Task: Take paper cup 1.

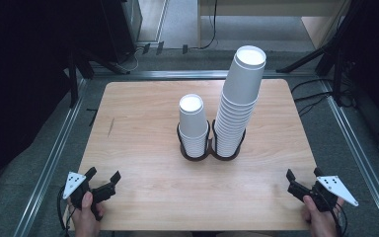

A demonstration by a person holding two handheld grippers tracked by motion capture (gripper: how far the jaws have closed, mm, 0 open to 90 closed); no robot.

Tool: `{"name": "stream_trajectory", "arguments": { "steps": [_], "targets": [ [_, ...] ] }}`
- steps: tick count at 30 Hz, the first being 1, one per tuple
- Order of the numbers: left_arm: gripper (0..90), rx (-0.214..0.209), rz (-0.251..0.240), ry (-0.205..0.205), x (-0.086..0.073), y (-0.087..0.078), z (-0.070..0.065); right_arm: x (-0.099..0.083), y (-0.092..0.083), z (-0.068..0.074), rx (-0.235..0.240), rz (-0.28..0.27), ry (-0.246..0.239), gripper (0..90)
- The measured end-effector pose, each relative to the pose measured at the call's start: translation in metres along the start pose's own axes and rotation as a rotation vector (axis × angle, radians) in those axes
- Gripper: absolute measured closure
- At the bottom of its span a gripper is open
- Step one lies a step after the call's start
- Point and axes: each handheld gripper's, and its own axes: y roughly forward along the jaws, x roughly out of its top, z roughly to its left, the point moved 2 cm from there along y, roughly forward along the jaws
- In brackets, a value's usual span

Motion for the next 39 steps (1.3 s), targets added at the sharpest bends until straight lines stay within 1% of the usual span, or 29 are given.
{"name": "stream_trajectory", "arguments": {
  "steps": [1,3,5,6,7,8,9,10,12,14,17,19,21,22,24,26,27,28,29,30,31,32,35,36,37,39],
  "targets": [
    [0.6,-0.006,0.003,0.013,0.000,0.001,-0.002,0.000,0.000,0.001,0.015,-0.003,-0.005,9.0],
    [0.7,-0.011,0.007,0.019,0.001,0.002,-0.002,0.001,0.001,0.000,0.001,0.003,-0.004,9.5],
    [0.7,-0.014,0.009,0.012,0.001,0.003,-0.002,0.001,0.002,-0.001,-0.015,0.021,-0.007,10.6],
    [0.7,-0.016,0.009,0.009,0.001,0.002,-0.002,0.002,0.002,-0.002,-0.023,0.030,0.007,14.4],
    [0.7,-0.016,0.009,0.009,0.001,0.002,-0.002,0.002,0.002,-0.002,-0.023,0.030,0.007,14.4],
    [0.6,-0.028,0.011,0.006,0.002,0.001,0.000,0.004,0.002,-0.003,-0.016,0.041,0.022,13.8],
    [0.6,-0.028,0.011,0.006,0.002,0.001,0.000,0.004,0.002,-0.003,-0.016,0.041,0.022,13.8],
    [0.6,-0.027,0.009,-0.002,0.002,0.002,0.000,0.005,0.002,-0.002,-0.017,0.040,0.016,13.7],
    [0.7,-0.026,0.006,-0.012,0.002,0.001,0.002,0.007,0.001,0.000,-0.015,0.032,-0.016,13.6],
    [0.6,-0.025,0.006,-0.013,0.001,0.001,0.002,0.011,0.000,0.002,-0.013,0.023,-0.011,13.5],
    [0.6,-0.025,0.010,-0.003,0.001,0.002,0.000,0.021,-0.001,0.007,0.000,0.014,-0.005,12.3],
    [0.6,-0.021,0.016,0.000,0.001,0.002,0.000,0.028,-0.002,0.012,0.012,0.008,-0.013,10.3],
    [0.6,-0.025,0.026,-0.007,0.002,0.003,0.000,0.034,-0.004,0.016,0.022,0.001,-0.025,9.2],
    [0.6,-0.032,0.028,-0.020,0.001,0.003,0.002,0.040,-0.005,0.020,0.039,0.007,-0.032,9.3],
    [0.6,-0.035,0.029,-0.028,0.002,0.003,0.003,0.046,-0.005,0.025,0.049,0.004,-0.048,9.3],
    [0.6,-0.034,0.029,-0.029,0.002,0.003,0.003,0.049,-0.006,0.027,0.053,0.003,-0.049,9.3],
    [0.6,-0.027,0.029,-0.024,0.001,0.003,0.002,0.056,-0.007,0.031,0.060,-0.006,-0.045,9.3],
    [0.6,-0.027,0.029,-0.024,0.001,0.003,0.002,0.056,-0.007,0.031,0.060,-0.006,-0.045,9.3],
    [0.6,-0.025,0.032,-0.016,0.002,0.003,0.001,0.063,-0.007,0.034,0.058,-0.015,-0.047,9.3],
    [0.6,-0.023,0.030,-0.013,0.001,0.004,0.000,0.063,-0.007,0.034,0.058,-0.015,-0.047,9.3],
    [0.6,-0.025,0.032,-0.008,0.001,0.003,0.000,0.067,-0.007,0.036,0.055,-0.022,-0.050,9.3],
    [0.6,-0.030,0.028,-0.012,0.001,0.003,0.000,0.071,-0.007,0.038,0.052,-0.026,-0.044,9.3],
    [0.6,-0.044,0.017,-0.030,0.001,0.002,0.002,0.082,-0.008,0.042,0.068,-0.047,-0.030,9.2],
    [0.6,-0.048,0.012,-0.032,0.001,0.002,0.002,0.091,-0.009,0.046,0.080,-0.060,-0.026,9.3],
    [0.6,-0.048,0.012,-0.032,0.001,0.002,0.002,0.091,-0.009,0.046,0.080,-0.060,-0.026,9.3],
    [0.6,-0.045,0.012,-0.023,0.001,0.002,0.001,0.099,-0.008,0.050,0.091,-0.066,-0.035,9.3]
  ]
}}
